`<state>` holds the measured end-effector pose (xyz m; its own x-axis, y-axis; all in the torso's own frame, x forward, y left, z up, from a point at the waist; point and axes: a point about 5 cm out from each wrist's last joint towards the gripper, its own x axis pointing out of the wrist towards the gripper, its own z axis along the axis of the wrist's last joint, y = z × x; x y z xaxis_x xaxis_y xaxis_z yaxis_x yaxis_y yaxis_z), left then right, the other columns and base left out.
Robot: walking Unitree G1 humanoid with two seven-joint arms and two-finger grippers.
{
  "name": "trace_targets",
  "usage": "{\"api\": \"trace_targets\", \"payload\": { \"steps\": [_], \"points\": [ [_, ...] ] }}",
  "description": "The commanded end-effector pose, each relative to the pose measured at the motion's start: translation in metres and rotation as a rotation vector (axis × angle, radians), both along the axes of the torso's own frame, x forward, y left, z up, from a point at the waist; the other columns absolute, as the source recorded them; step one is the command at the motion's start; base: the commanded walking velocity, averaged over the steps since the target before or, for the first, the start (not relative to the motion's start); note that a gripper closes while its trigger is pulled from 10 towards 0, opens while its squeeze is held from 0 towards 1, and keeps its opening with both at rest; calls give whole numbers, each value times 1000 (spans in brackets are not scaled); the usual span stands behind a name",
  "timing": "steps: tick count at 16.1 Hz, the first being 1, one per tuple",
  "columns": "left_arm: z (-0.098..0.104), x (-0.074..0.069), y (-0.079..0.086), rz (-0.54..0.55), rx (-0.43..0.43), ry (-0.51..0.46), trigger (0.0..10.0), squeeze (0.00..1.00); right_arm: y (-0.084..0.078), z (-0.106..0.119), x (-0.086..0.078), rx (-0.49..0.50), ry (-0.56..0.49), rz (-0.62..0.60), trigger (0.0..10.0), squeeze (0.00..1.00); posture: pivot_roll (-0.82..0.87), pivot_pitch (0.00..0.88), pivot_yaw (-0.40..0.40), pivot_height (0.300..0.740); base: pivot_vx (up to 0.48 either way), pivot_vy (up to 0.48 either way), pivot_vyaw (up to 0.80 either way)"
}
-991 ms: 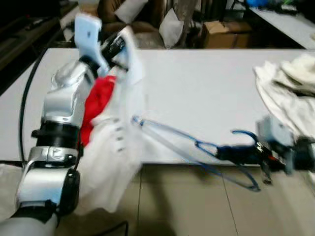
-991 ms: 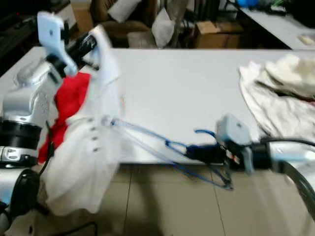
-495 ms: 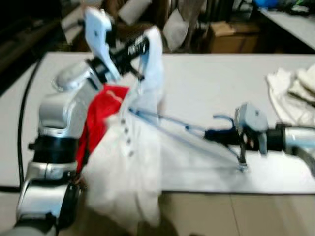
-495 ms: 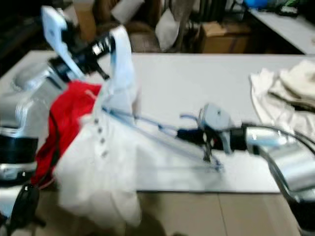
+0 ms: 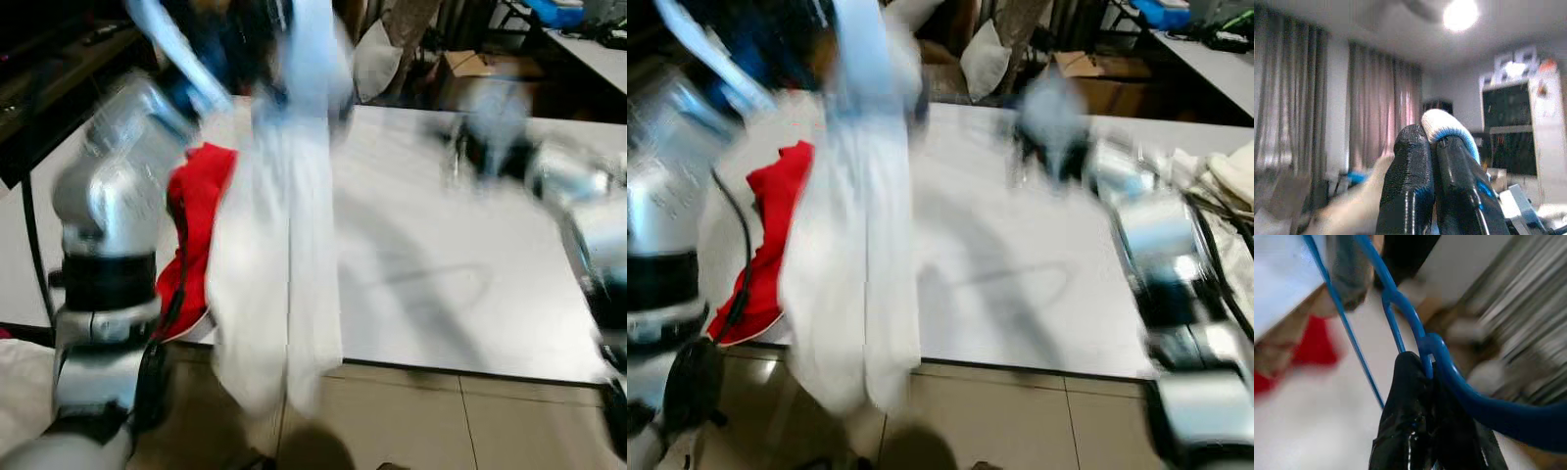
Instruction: Hang hanger
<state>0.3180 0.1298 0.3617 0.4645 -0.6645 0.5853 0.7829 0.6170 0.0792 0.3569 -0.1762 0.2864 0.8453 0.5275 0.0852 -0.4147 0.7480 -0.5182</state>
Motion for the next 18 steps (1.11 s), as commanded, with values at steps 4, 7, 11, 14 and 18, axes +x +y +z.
{"api": "trace_targets", "payload": {
  "steps": [4,7,11,14,18],
  "points": [
    [12,-3,17,68,-131,-39,10000,0,-1,25,-5,155,-208,57,10000,0,-39,21,10,740,0,0,0],
    [-2,3,18,108,-108,4,10000,0,4,-2,-5,103,-198,43,10000,0,-47,23,21,740,0,0,0],
    [-84,33,18,414,297,236,10000,0,4,-65,-17,-83,-13,90,10000,0,-52,29,30,740,0,0,0],
    [-120,42,21,511,362,356,10000,0,5,-112,-44,-226,217,253,10000,0,-53,33,34,740,0,0,0],
    [-168,52,31,613,519,475,10000,0,1,-141,-90,-336,474,477,10000,0,-61,36,44,740,0,0,0]
  ]
}}
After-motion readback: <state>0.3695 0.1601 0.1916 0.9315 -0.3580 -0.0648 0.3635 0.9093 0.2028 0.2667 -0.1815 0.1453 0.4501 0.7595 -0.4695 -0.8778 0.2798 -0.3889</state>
